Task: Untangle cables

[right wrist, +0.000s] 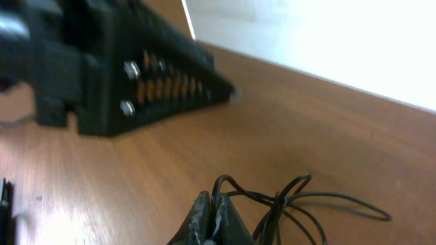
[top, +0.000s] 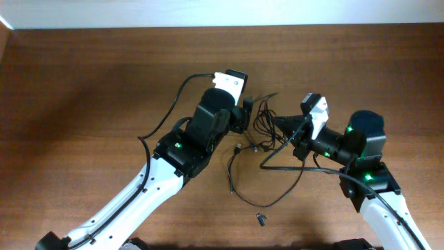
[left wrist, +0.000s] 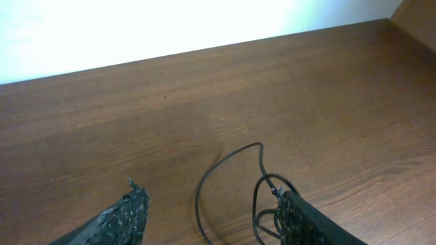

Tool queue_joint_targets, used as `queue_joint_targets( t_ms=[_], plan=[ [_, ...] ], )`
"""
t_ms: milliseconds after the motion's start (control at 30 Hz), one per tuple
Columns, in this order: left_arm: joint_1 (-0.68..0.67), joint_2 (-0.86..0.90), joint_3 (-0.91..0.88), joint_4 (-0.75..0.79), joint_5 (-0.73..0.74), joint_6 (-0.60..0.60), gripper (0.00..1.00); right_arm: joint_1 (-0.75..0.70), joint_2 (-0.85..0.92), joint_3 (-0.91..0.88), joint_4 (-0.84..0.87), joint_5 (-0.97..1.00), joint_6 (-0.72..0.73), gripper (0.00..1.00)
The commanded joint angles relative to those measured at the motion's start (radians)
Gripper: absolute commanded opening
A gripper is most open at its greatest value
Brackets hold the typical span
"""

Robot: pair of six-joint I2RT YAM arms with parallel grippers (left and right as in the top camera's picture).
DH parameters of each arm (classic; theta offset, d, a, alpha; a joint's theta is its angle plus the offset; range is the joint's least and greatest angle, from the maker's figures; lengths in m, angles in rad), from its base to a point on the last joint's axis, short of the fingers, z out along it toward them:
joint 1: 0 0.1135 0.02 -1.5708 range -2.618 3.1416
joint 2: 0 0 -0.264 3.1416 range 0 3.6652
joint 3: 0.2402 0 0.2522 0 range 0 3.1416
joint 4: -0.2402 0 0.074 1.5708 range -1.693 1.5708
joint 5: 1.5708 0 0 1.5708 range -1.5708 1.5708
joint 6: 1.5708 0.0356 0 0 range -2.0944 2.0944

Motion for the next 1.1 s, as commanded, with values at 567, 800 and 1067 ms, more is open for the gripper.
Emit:
queue_joint_targets(
  t_ms=[567,800,1067],
  plan=[
    [-0.004,0.007,0.008,-0.138,-0.022,0.019,0.99,0.004,0.251,0.002,-0.051,0.113,-0.038,0.91],
    [-0.004,0.007,0.008,-0.138,-0.022,0.019,0.99,0.002,0.249,0.002,-0.052,0.410,0.201,0.99],
    [-0.004,0.007,0.008,-0.138,-0.022,0.019,0.99,0.002,0.249,0.002,-0.101,0.777,0.352,0.99]
  ],
)
